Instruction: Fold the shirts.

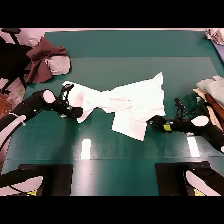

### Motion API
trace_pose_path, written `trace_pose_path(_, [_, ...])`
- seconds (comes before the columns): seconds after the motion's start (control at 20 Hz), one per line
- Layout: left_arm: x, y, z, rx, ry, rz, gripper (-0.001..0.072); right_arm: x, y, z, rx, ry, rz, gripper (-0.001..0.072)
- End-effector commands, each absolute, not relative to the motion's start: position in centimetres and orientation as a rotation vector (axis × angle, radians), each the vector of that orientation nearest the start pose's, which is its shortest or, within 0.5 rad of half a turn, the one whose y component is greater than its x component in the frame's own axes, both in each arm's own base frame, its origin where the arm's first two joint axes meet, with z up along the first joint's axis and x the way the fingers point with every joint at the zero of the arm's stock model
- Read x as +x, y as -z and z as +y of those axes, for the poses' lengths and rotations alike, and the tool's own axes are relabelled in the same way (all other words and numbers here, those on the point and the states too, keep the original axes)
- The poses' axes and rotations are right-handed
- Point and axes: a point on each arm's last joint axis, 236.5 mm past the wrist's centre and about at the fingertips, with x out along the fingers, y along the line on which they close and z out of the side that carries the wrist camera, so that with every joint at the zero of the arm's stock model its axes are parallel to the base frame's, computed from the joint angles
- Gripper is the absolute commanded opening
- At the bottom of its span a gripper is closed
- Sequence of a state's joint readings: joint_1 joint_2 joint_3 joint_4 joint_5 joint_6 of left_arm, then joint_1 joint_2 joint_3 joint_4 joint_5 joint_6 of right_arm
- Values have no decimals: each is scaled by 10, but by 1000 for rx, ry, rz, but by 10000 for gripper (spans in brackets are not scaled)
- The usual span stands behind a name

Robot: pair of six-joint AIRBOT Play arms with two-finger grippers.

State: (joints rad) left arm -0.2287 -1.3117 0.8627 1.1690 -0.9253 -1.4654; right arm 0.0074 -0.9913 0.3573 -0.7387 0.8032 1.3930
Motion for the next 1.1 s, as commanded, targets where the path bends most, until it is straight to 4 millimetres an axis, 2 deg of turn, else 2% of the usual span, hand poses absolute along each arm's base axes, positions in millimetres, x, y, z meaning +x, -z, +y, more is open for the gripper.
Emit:
trace_pose_path(0.0, [325, 76, -150, -174, 361, 1371, 32, 250, 106, 140, 756, -231, 1320, 540])
trace_pose_path(0.05, [325, 76, -150, -174, 361, 1369, 32, 251, 109, 142, 738, -230, 1317, 527])
trace_pose_path(0.1, [326, 76, -150, -175, 360, 1366, 32, 250, 114, 147, 716, -234, 1321, 434])
trace_pose_path(0.2, [327, 76, -150, -175, 359, 1361, 32, 241, 121, 159, 681, -261, 1361, 335])
trace_pose_path(0.3, [327, 76, -150, -175, 359, 1362, 32, 231, 124, 167, 658, -290, 1397, 106])
trace_pose_path(0.35, [327, 75, -150, -175, 359, 1361, 33, 230, 122, 169, 650, -301, 1393, 17])
trace_pose_path(0.45, [327, 75, -150, -177, 359, 1363, 32, 237, 106, 169, 647, -324, 1336, 16])
trace_pose_path(0.5, [326, 74, -151, -179, 363, 1368, 33, 240, 92, 168, 657, -345, 1300, 15])
trace_pose_path(0.55, [326, 70, -153, -186, 372, 1375, 32, 242, 73, 169, 664, -381, 1273, 15])
trace_pose_path(0.65, [327, 50, -160, -183, 407, 1389, 33, 246, 19, 165, 655, -469, 1203, 14])
trace_pose_path(0.75, [336, 8, -164, -165, 445, 1343, 33, 251, -48, 148, 625, -511, 1106, 13])
trace_pose_path(0.8, [344, -20, -164, -167, 438, 1290, 32, 253, -82, 134, 588, -507, 1050, 13])
trace_pose_path(0.9, [366, -92, -155, -223, 408, 1130, 32, 258, -151, 96, 484, -442, 917, 12])
trace_pose_path(0.95, [373, -131, -144, -245, 392, 1040, 32, 260, -187, 77, 414, -398, 841, 12])
trace_pose_path(1.05, [375, -198, -119, -265, 361, 913, 32, 272, -267, 56, 306, -336, 649, 12])
